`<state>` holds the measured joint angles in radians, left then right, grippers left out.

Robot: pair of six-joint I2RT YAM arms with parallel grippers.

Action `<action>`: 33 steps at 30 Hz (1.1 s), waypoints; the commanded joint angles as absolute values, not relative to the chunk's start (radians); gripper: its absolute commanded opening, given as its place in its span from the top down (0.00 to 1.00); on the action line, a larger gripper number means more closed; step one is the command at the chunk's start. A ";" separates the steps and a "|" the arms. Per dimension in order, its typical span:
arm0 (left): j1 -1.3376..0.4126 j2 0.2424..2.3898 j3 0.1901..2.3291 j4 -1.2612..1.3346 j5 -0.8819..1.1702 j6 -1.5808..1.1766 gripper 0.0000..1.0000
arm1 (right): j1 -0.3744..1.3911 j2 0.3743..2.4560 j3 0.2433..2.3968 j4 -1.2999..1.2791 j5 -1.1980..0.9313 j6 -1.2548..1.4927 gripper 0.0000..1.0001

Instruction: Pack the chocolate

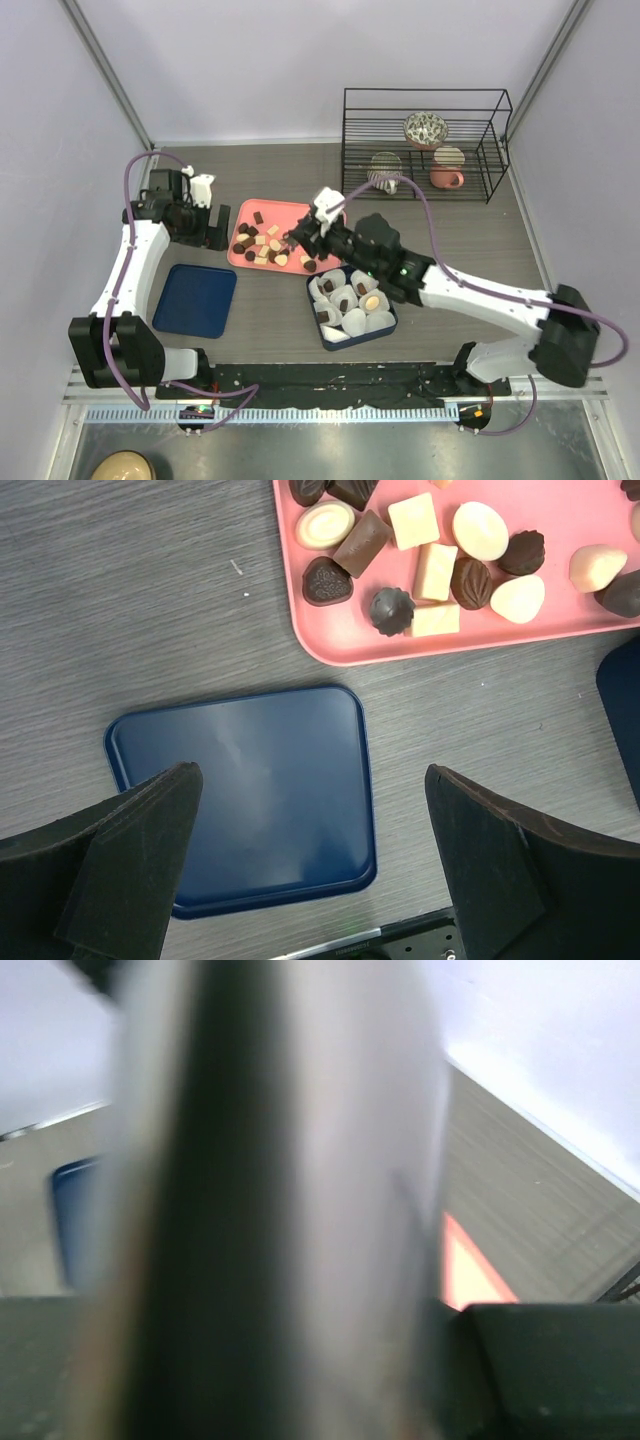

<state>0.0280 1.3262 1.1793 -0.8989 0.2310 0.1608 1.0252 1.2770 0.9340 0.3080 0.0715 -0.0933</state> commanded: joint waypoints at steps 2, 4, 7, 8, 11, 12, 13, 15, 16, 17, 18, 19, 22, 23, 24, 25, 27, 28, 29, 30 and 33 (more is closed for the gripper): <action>0.025 1.321 1.227 -0.887 0.229 0.158 0.00 | 0.908 1.520 1.107 0.515 -0.070 -0.104 0.64; 0.025 1.325 1.227 -0.887 0.224 0.156 0.00 | 0.878 1.627 1.175 0.552 -0.081 -0.103 0.64; 0.023 1.328 1.230 -0.881 0.219 0.156 0.00 | 0.830 1.757 1.273 0.577 -0.101 -0.086 0.60; 0.026 1.328 1.232 -0.882 0.221 0.156 0.00 | 0.819 1.785 1.296 0.584 -0.119 -0.071 0.58; 0.026 1.335 1.239 -0.887 0.218 0.158 0.00 | 0.801 1.897 1.391 0.595 -0.118 -0.057 0.58; 0.025 1.335 1.239 -0.887 0.218 0.160 0.00 | 0.801 1.919 1.434 0.597 -0.111 -0.058 0.58; 0.025 1.335 1.238 -0.887 0.216 0.163 0.00 | 0.801 1.942 1.452 0.600 -0.107 -0.057 0.56; 0.026 1.333 1.238 -0.887 0.212 0.163 0.00 | 0.799 2.009 1.512 0.600 -0.091 -0.054 0.54; 0.026 1.333 1.238 -0.887 0.210 0.164 0.00 | 0.799 2.032 1.531 0.598 -0.087 -0.051 0.53; 0.026 1.333 1.236 -0.887 0.210 0.164 0.00 | 0.799 2.067 1.546 0.600 -0.077 -0.046 0.50; 0.028 1.332 1.236 -0.887 0.209 0.164 0.00 | 0.801 2.086 1.571 0.604 -0.054 -0.035 0.48; 0.028 1.330 1.236 -0.887 0.210 0.167 0.00 | 0.801 2.100 1.578 0.623 -0.048 -0.029 0.47; 0.028 1.333 1.239 -0.887 0.210 0.163 0.00 | 0.805 2.149 1.615 0.627 -0.032 -0.014 0.47; 0.026 1.335 1.239 -0.887 0.212 0.164 0.00 | 0.808 2.160 1.623 0.623 -0.028 -0.015 0.47; 0.026 1.336 1.241 -0.888 0.210 0.164 0.00 | 0.816 2.178 1.641 0.617 -0.020 -0.023 0.46; 0.028 1.336 1.241 -0.888 0.209 0.164 0.00 | 0.821 2.187 1.647 0.608 -0.006 -0.031 0.47; 0.029 1.335 1.241 -0.888 0.209 0.167 0.00 | 0.827 2.204 1.655 0.607 -0.005 -0.041 0.47; 0.028 1.333 1.239 -0.888 0.209 0.169 0.00 | 0.828 2.209 1.660 0.601 0.033 -0.046 0.47; 0.028 1.330 1.238 -0.890 0.207 0.167 0.00 | 0.828 2.213 1.666 0.598 0.040 -0.048 0.47; 0.028 1.327 1.236 -0.891 0.207 0.170 0.00 | 0.830 2.218 1.667 0.592 0.044 -0.049 0.47; 0.028 1.316 1.232 -0.891 0.206 0.173 0.00 | 0.834 2.224 1.660 0.583 0.063 -0.049 0.47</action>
<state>0.0277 1.3331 1.1950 -0.8974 0.2157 0.1631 0.8242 2.2345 1.6154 0.5369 0.0093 -0.0357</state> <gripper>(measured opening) 0.996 0.531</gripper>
